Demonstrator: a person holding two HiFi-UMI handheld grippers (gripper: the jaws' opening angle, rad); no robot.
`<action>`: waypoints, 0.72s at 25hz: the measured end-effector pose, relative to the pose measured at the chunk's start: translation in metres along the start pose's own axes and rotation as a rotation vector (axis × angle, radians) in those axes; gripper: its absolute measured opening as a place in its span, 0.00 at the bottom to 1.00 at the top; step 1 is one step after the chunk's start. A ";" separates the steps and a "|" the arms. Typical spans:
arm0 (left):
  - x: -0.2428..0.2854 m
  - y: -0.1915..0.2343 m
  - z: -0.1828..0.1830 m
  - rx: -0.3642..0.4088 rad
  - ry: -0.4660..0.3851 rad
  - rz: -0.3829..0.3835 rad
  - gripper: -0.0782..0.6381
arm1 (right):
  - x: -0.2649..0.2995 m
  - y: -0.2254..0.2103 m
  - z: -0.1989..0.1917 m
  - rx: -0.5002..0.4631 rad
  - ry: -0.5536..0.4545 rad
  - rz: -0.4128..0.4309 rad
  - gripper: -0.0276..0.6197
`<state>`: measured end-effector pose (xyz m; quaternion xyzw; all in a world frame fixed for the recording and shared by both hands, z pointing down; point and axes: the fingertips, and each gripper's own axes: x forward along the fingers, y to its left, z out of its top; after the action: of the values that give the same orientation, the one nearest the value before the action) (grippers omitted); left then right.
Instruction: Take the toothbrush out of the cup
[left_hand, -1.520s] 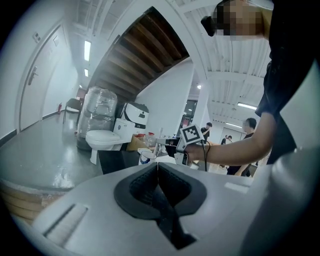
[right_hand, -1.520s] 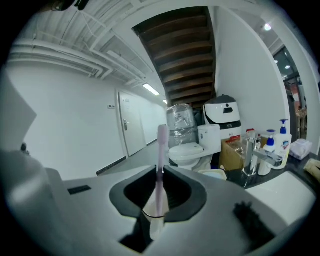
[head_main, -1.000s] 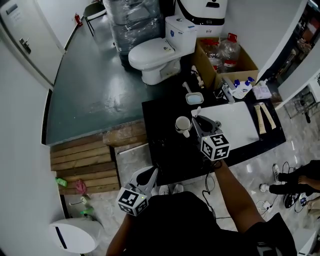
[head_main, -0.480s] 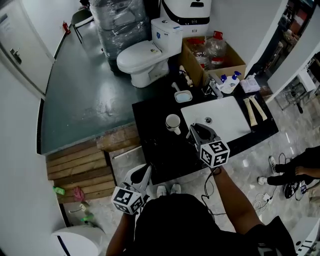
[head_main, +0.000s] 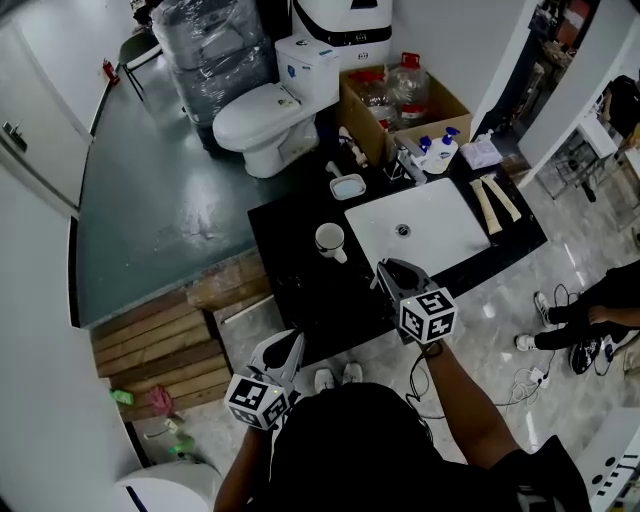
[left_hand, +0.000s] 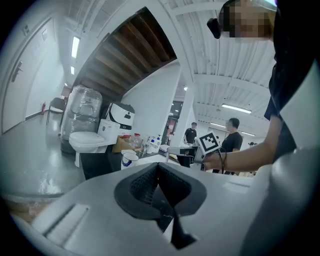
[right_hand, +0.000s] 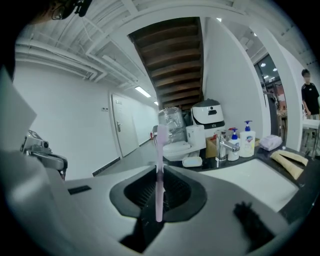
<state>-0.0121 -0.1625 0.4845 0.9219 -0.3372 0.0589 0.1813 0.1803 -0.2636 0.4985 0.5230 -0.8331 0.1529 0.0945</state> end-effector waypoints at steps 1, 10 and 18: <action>0.000 -0.001 0.000 0.001 0.002 -0.005 0.12 | -0.002 0.000 -0.003 0.000 0.006 -0.003 0.12; 0.001 0.005 -0.001 0.003 0.004 -0.002 0.12 | -0.014 0.011 -0.025 -0.006 0.043 0.018 0.12; 0.002 0.013 -0.003 -0.004 0.009 0.007 0.12 | -0.024 0.019 -0.042 -0.011 0.073 0.047 0.12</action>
<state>-0.0189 -0.1720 0.4914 0.9201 -0.3397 0.0630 0.1843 0.1739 -0.2213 0.5272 0.4968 -0.8421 0.1696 0.1238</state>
